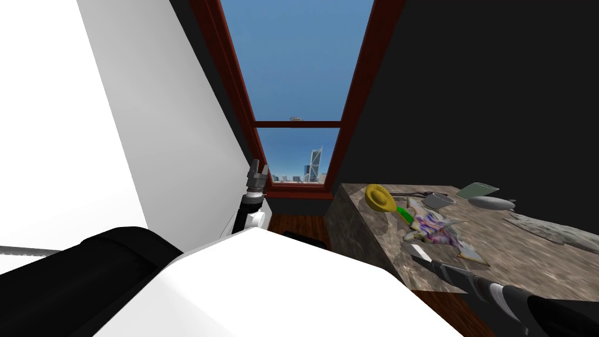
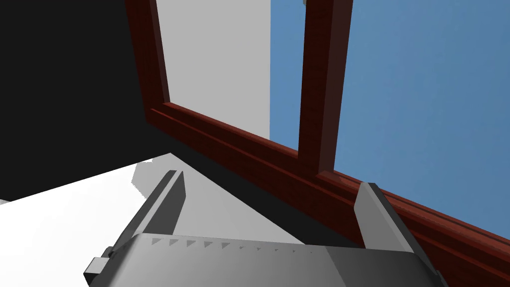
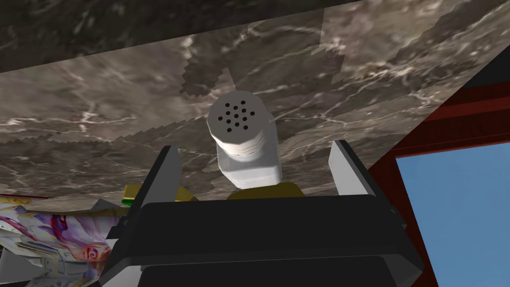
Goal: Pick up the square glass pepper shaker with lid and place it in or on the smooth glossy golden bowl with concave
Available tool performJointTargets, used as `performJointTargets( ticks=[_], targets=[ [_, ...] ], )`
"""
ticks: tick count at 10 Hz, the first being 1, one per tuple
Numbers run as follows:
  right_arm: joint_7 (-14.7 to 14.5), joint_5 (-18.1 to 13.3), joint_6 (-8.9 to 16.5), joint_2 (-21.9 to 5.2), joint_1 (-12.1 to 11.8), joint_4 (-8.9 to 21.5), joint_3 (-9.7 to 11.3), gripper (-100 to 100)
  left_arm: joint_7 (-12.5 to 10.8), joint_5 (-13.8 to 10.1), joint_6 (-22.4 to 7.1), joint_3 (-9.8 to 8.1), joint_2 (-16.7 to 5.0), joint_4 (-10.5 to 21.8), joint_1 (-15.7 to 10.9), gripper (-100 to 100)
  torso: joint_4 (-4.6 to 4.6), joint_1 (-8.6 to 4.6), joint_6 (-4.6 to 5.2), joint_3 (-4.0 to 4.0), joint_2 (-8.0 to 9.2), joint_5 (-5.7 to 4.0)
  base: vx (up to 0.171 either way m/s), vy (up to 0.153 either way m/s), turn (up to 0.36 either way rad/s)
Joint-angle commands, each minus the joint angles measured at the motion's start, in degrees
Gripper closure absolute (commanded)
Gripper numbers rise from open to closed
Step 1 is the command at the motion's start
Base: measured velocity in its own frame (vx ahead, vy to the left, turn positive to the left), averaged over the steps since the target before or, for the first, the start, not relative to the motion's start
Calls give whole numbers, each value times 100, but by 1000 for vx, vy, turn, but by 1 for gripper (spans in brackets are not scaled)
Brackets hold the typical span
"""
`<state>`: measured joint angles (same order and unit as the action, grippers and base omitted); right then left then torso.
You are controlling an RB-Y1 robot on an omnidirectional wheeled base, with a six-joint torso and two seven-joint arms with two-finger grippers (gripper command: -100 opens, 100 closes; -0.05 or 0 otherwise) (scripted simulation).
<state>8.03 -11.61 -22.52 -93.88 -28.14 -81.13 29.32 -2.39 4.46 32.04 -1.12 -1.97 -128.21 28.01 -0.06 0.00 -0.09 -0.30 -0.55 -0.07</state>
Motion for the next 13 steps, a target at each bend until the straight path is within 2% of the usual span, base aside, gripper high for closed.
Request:
performJointTargets(
  ticks=[1,2,3,4,5,6,7,8,9,10,11,12,13],
  targets=[
    [-22,-24,-131,29,25,244,-8,-100,0,0,0,0,0,0,0,0,0,0,0,0,0,0,29,33,-4],
    [-178,-173,-359,259,110,395,-106,-100,0,0,0,0,0,0,0,0,1,-5,0,4,7,0,49,48,-1],
    [-178,-173,-512,259,110,594,-106,-100,0,0,0,0,0,0,0,0,1,-1,-1,2,3,-2,53,50,-3],
    [-178,-173,-549,259,110,772,-106,-100,0,0,0,0,0,0,0,0,0,-1,0,1,2,0,27,22,-2],
    [-333,-321,-806,490,194,960,-205,-100,0,0,0,0,0,0,0,0,2,-9,0,4,8,-1,48,51,0],
    [-333,-321,-952,490,194,1133,-205,-100,0,0,0,0,0,0,0,0,1,-1,0,2,4,-2,59,54,-5],
    [-333,-321,-967,490,194,1313,-205,-100,0,0,0,0,0,0,0,0,0,0,0,0,1,1,32,19,-3],
    [-488,-469,-1242,721,279,1572,-303,-100,0,0,0,0,0,0,0,0,1,-10,0,3,7,-1,51,34,2],
    [-488,-469,-1385,721,279,1762,-303,-100,0,0,0,0,0,0,0,0,1,-7,0,2,3,-2,51,49,-3],
    [-488,-469,-1385,721,279,1893,-303,-100,0,0,0,0,0,0,0,0,0,-1,0,1,3,1,24,26,-3],
    [-643,-617,-1641,952,363,2097,-402,-100,0,0,0,0,0,0,0,0,2,-8,0,5,10,-1,44,44,-1],
    [-643,-617,-1784,952,363,2274,-402,-100,0,0,0,0,0,0,0,0,1,-3,0,3,6,-2,55,44,-4],
    [-643,-617,-1803,952,363,2439,-402,-100,0,0,0,0,0,0,0,0,0,-3,0,2,3,0,32,20,-2]
  ],
)
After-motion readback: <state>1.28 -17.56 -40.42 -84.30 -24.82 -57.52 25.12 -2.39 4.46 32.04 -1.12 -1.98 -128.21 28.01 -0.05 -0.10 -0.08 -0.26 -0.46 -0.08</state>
